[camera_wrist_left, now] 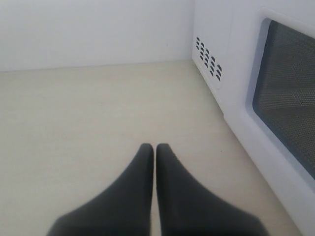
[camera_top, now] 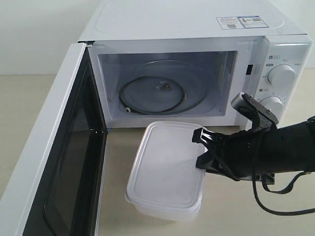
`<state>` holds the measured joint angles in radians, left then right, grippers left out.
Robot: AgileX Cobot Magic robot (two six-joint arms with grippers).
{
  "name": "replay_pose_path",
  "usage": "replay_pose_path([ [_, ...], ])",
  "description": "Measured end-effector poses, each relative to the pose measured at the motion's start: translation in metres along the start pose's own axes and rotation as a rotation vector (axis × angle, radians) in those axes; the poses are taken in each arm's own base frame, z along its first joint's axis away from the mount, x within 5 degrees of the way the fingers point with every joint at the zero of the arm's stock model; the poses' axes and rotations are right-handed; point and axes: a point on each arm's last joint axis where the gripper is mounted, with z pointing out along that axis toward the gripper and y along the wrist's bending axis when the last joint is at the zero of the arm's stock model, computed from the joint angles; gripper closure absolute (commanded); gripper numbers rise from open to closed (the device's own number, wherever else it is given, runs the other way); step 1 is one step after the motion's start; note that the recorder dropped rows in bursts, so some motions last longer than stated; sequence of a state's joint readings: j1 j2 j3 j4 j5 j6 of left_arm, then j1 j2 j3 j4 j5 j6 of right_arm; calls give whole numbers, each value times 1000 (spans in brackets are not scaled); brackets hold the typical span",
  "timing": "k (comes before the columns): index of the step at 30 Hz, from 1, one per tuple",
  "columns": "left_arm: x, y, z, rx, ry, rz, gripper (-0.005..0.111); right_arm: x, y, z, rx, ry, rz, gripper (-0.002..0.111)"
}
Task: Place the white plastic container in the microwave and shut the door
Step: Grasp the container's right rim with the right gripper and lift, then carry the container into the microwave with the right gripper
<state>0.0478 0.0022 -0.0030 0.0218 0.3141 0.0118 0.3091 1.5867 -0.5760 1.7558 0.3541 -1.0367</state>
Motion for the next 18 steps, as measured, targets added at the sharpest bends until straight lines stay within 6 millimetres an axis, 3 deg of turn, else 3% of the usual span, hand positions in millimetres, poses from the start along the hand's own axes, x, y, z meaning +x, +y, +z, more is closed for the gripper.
replay_pose_path([
  [18,0,0,0,0,0,0,103,25,7,-57,0,-160,1,108],
])
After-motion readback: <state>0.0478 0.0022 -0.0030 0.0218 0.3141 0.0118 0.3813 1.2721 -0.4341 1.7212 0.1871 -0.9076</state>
